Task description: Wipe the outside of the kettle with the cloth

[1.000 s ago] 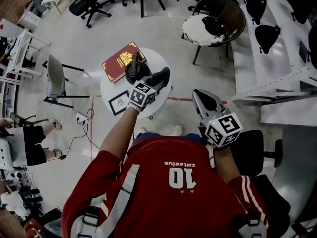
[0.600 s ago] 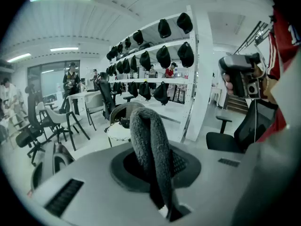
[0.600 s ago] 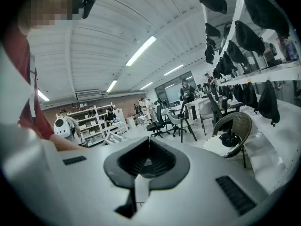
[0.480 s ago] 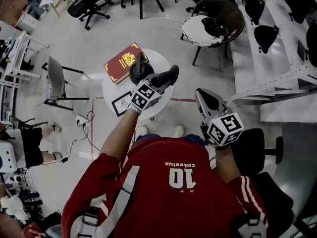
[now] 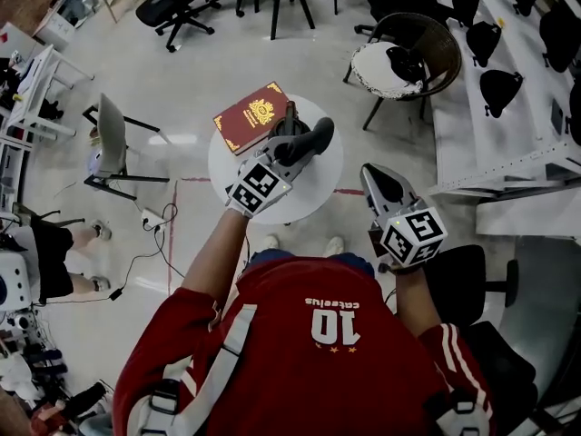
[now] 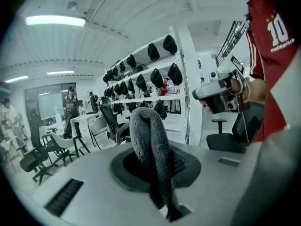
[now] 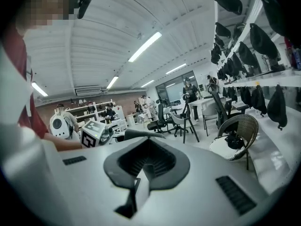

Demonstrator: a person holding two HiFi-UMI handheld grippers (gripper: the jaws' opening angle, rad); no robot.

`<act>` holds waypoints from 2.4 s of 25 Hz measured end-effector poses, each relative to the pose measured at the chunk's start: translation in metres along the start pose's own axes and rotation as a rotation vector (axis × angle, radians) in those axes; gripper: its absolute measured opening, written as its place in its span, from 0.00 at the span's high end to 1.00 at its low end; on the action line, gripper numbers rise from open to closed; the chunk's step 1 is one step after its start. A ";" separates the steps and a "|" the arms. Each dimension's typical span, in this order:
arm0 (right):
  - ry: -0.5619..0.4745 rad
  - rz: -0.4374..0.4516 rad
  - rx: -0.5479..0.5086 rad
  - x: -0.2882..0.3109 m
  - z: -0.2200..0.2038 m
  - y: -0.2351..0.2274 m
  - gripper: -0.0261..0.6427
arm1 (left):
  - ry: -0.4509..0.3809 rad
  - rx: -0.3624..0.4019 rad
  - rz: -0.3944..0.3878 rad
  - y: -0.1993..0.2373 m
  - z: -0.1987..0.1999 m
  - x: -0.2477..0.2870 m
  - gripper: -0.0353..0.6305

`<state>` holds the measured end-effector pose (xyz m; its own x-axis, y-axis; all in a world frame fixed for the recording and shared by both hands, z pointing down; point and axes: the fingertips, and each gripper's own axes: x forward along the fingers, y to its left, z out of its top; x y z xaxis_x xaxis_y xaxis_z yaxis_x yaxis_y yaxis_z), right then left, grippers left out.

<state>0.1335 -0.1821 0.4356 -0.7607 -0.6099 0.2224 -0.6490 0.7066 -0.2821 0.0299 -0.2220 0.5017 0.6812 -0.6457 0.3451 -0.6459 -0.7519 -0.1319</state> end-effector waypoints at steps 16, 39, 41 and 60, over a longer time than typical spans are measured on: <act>0.026 -0.069 -0.011 0.073 -0.005 0.069 0.94 | -0.136 -0.072 0.121 0.123 -0.007 -0.121 0.88; 0.058 -0.338 0.094 0.082 -0.060 0.089 0.94 | 0.088 -0.183 -0.049 0.185 -0.170 -0.039 0.88; 0.051 -0.345 0.090 0.082 -0.060 0.092 0.94 | 0.109 -0.190 -0.063 0.185 -0.181 -0.031 0.88; 0.052 -0.491 0.138 0.046 -0.090 0.100 0.94 | 0.283 -0.303 -0.142 0.159 -0.255 0.035 0.88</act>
<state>0.0323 -0.1066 0.5017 -0.3690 -0.8365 0.4051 -0.9244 0.2853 -0.2530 -0.1370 -0.3304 0.7292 0.6762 -0.4453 0.5870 -0.6537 -0.7301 0.1992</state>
